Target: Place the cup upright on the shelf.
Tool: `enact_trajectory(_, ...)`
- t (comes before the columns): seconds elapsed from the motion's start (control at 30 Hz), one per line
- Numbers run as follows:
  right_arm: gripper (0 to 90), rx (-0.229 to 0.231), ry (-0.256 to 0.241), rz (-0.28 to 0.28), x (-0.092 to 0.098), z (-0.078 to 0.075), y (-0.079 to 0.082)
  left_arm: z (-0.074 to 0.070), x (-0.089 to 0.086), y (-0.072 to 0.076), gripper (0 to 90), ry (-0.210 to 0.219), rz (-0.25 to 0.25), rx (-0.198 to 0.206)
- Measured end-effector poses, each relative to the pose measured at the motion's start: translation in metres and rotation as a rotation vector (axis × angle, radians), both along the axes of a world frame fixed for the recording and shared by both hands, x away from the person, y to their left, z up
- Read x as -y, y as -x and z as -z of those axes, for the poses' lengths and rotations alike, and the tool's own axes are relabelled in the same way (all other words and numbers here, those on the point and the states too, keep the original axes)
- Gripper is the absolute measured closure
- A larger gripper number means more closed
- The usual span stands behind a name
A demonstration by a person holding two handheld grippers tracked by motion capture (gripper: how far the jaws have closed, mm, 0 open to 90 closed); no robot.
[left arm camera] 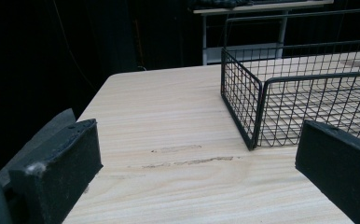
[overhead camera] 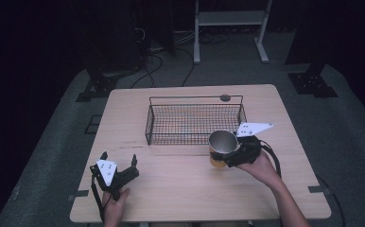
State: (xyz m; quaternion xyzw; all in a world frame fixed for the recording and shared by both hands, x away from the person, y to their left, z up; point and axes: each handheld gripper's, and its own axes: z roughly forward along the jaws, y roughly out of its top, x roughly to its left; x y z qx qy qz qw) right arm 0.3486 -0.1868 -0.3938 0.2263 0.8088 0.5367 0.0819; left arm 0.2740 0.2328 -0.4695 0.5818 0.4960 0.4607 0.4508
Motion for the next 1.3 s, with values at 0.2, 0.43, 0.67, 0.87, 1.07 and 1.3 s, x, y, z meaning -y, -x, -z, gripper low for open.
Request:
enact_trajectory(0.2,12.3,-0.006,-0.012,-0.001,-0.001,-0.008,-0.009,0.000,0.000,0.000,0.0,-0.002,0.000,-0.001)
enact_trajectory(0.43,12.3,-0.005,-0.026,-0.002,-0.003,-0.018,-0.018,0.000,0.000,0.000,0.0,-0.001,-0.001,-0.003)
enact_trajectory(0.67,12.3,-0.001,-0.028,-0.002,-0.009,-0.029,-0.033,0.000,0.000,0.000,0.0,0.000,-0.001,-0.005)
enact_trajectory(0.87,12.3,-0.010,-0.014,-0.001,-0.016,-0.034,-0.048,0.000,0.000,0.000,0.0,0.000,-0.001,-0.005)
enact_trajectory(1.07,12.3,-0.015,-0.002,0.009,-0.019,-0.038,-0.063,0.000,0.000,0.000,0.0,0.000,-0.001,-0.005)
enact_trajectory(1.3,12.3,-0.025,0.004,0.014,-0.022,-0.040,-0.076,0.000,0.000,-0.001,0.0,0.000,0.000,-0.006)
